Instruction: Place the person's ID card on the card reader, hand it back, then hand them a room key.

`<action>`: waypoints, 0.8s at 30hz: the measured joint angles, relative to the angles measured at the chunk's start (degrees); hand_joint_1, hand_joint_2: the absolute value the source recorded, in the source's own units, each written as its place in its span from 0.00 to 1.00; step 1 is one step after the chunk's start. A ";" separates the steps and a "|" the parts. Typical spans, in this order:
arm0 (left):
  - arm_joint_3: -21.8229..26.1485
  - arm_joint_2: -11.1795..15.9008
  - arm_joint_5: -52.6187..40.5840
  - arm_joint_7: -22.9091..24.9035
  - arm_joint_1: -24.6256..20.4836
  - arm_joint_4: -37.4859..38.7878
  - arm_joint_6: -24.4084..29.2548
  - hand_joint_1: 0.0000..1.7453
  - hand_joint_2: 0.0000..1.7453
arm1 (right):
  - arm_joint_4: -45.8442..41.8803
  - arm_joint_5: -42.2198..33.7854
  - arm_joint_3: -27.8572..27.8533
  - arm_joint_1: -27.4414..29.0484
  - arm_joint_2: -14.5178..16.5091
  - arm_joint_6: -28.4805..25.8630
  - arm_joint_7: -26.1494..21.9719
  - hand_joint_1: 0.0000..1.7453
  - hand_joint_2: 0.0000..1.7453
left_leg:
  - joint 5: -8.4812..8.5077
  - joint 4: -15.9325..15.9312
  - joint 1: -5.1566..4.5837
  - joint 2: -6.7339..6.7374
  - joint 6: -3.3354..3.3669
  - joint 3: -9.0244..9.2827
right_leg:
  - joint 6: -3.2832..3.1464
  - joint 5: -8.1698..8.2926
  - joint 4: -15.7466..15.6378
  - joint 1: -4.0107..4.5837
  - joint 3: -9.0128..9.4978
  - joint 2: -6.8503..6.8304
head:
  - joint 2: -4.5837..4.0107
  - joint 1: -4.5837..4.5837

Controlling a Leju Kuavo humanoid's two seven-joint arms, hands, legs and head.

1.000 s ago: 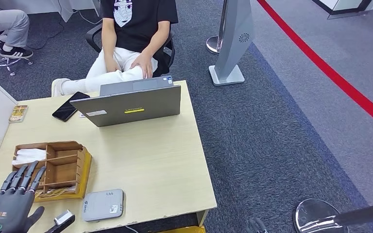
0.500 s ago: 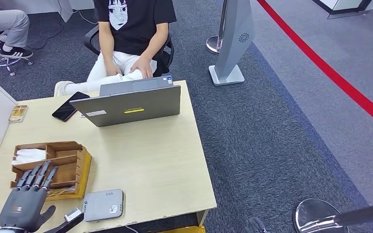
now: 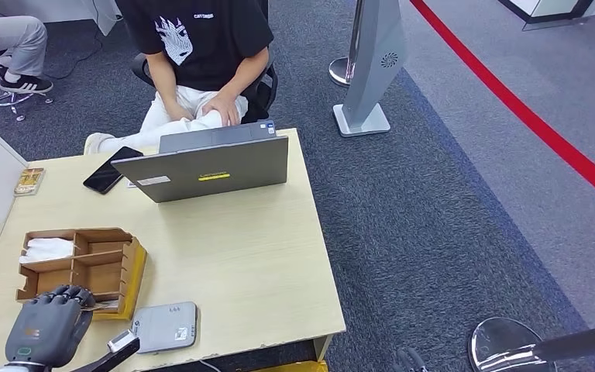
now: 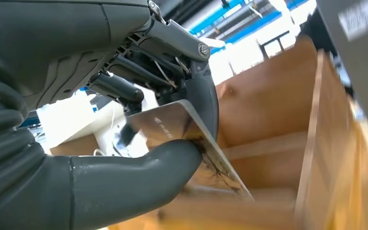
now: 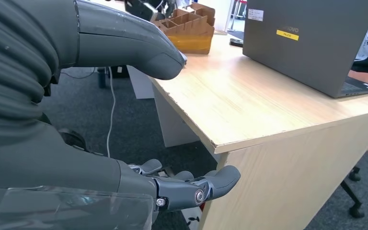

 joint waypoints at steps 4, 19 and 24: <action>0.12 -0.75 0.46 -0.68 -0.57 -4.27 2.08 1.00 1.00 | -0.98 0.16 0.11 1.08 0.00 -0.19 -0.33 0.00 1.00 | 0.00 0.00 0.00 -0.01 0.00 -0.01 | 0.00 0.00 0.00 0.00 0.01 -0.01 | 0.00 -0.01; 1.44 -1.42 -0.32 2.00 -13.17 -13.63 -5.35 1.00 1.00 | -2.47 0.94 0.89 1.99 0.00 0.59 2.01 0.00 1.00 | 0.12 0.00 0.02 -0.13 -0.06 0.00 | -0.05 0.07 0.03 0.01 0.07 -0.12 | 0.00 -0.01; 1.46 0.36 -0.10 3.82 -20.89 -9.81 -10.02 1.00 1.00 | -2.01 1.81 0.78 0.91 -0.01 1.08 3.03 0.00 1.00 | 0.21 0.00 0.01 -0.06 -0.07 0.01 | -0.04 0.18 0.08 0.01 0.08 -0.06 | 0.00 -0.01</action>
